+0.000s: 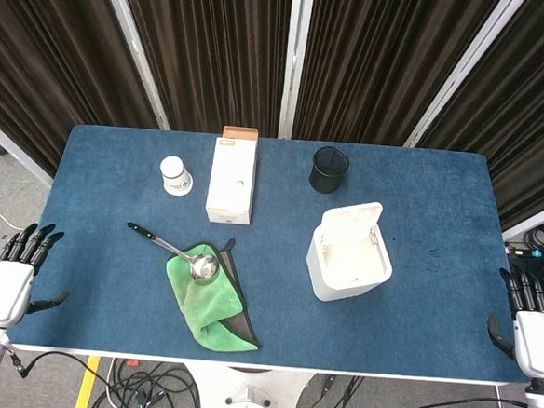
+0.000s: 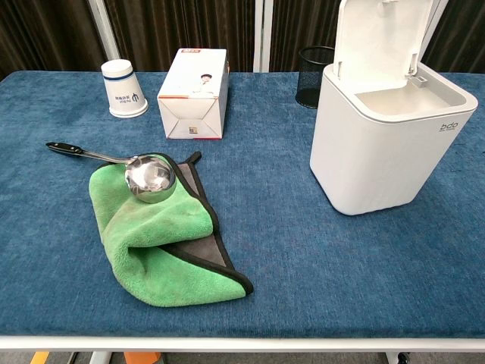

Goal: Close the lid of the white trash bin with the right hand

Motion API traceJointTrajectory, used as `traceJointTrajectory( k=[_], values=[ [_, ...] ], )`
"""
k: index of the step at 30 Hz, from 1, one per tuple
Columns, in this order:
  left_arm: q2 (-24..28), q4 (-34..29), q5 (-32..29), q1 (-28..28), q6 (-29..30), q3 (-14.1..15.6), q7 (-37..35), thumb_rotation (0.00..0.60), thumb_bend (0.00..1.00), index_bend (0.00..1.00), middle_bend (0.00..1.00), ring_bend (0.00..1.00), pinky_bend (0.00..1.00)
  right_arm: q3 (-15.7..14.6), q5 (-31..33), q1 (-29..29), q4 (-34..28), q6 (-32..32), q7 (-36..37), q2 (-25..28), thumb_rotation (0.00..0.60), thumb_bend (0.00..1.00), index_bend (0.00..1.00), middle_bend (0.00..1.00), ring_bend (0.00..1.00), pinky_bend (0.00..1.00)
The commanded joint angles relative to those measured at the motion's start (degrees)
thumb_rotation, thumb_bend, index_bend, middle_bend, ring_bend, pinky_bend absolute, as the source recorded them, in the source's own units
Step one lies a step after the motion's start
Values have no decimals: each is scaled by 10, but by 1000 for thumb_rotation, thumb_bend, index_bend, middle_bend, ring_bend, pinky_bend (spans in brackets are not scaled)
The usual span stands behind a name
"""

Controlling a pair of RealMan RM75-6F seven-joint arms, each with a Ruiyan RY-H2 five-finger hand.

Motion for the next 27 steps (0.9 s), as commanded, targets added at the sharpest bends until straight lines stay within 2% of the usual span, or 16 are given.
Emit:
traceJointTrajectory(
  k=[1, 9, 13, 16, 20, 27],
  values=[
    [0, 0, -1, 0, 0, 0, -1, 600, 0, 143, 86, 7, 117, 1, -2, 0, 1, 0, 2, 0, 582, 384, 0, 0, 0, 0],
    [2, -1, -2, 1, -1, 0, -1, 600, 0, 143, 85, 7, 117, 3, -7, 4, -10, -10, 3, 8, 584, 388, 0, 0, 0, 0],
    [4, -1, -2, -1, -7, 2, -2, 600, 0, 143, 85, 7, 117, 6, -21, 15, -30, -17, -10, 21, 584, 479, 0, 0, 0, 0],
    [2, 5, -1, -2, -11, 5, -2, 600, 0, 143, 85, 7, 118, 11, -42, 35, -61, -27, -24, 39, 584, 495, 0, 0, 0, 0],
    [-1, 10, -5, -2, -14, 6, -9, 600, 0, 143, 85, 7, 117, 34, -55, 82, -129, -69, -61, 69, 584, 476, 0, 0, 0, 0],
    [-2, 15, -7, 0, -11, 4, -13, 600, 0, 143, 85, 7, 118, 92, -14, 183, -225, -182, -159, 82, 587, 231, 0, 0, 0, 0]
  ],
)
